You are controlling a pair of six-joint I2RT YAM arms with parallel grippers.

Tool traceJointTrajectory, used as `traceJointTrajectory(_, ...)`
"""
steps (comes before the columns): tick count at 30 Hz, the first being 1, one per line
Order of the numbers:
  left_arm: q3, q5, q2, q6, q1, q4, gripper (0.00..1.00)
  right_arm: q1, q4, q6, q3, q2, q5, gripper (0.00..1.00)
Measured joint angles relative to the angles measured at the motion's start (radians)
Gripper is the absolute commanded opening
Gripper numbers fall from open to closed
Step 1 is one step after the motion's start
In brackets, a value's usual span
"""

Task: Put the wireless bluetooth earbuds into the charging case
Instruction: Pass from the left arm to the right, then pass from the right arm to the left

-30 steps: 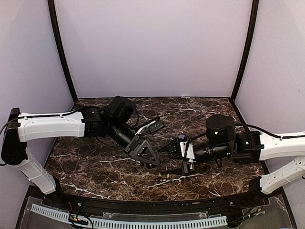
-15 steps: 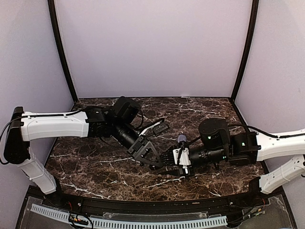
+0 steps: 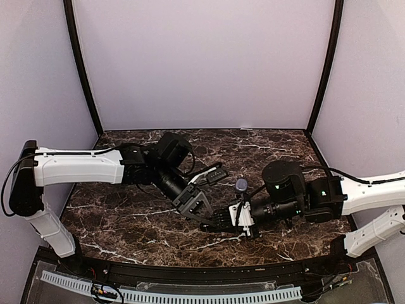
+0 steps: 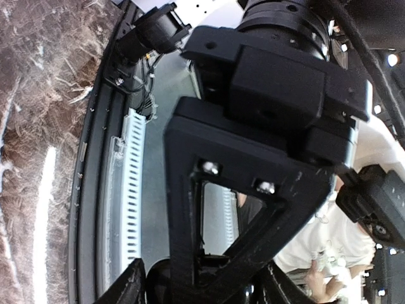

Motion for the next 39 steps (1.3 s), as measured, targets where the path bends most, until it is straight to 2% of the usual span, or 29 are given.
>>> traceJointTrajectory(3,0.008,-0.007,0.003,0.023,-0.001,-0.003,0.49,0.005,-0.021,0.03,0.002,0.001,-0.001,0.0)
traceJointTrajectory(10,0.062,-0.048,0.003,0.094,0.0,-0.051,0.96,0.006,0.001,0.046,-0.002,-0.009,0.015,0.0)
traceJointTrajectory(12,0.088,-0.076,-0.003,0.116,0.003,-0.07,0.98,0.006,0.011,0.051,-0.003,-0.015,0.018,0.0)
traceJointTrajectory(15,0.097,-0.122,-0.043,0.134,0.032,-0.084,0.99,0.006,0.027,0.069,-0.003,-0.022,0.024,0.0)
traceJointTrajectory(18,0.079,-0.18,-0.129,0.123,0.114,-0.045,0.99,0.003,0.052,0.092,-0.012,-0.038,0.038,0.0)
traceJointTrajectory(21,-0.004,-0.295,-0.3,0.109,0.199,0.049,0.99,-0.024,0.099,0.134,-0.047,-0.092,0.031,0.0)
traceJointTrajectory(23,-0.094,-0.377,-0.447,0.11,0.211,0.142,0.99,-0.065,0.142,0.178,-0.071,-0.142,0.004,0.0)
traceJointTrajectory(24,-0.108,-0.386,-0.471,0.111,0.209,0.151,0.99,-0.084,0.166,0.198,-0.078,-0.162,-0.006,0.0)
traceJointTrajectory(26,-0.202,-0.43,-0.576,0.116,0.2,0.253,0.99,-0.124,0.232,0.251,-0.097,-0.203,-0.035,0.0)
traceJointTrajectory(29,-0.32,-0.482,-0.651,0.14,0.163,0.346,0.94,-0.16,0.341,0.346,-0.117,-0.242,-0.087,0.0)
traceJointTrajectory(36,-0.354,-0.62,-0.562,0.297,-0.032,0.391,0.75,-0.168,0.524,0.517,-0.119,-0.23,-0.188,0.0)
traceJointTrajectory(39,-0.332,-0.657,-0.525,0.364,-0.087,0.393,0.63,-0.168,0.589,0.573,-0.119,-0.211,-0.22,0.0)
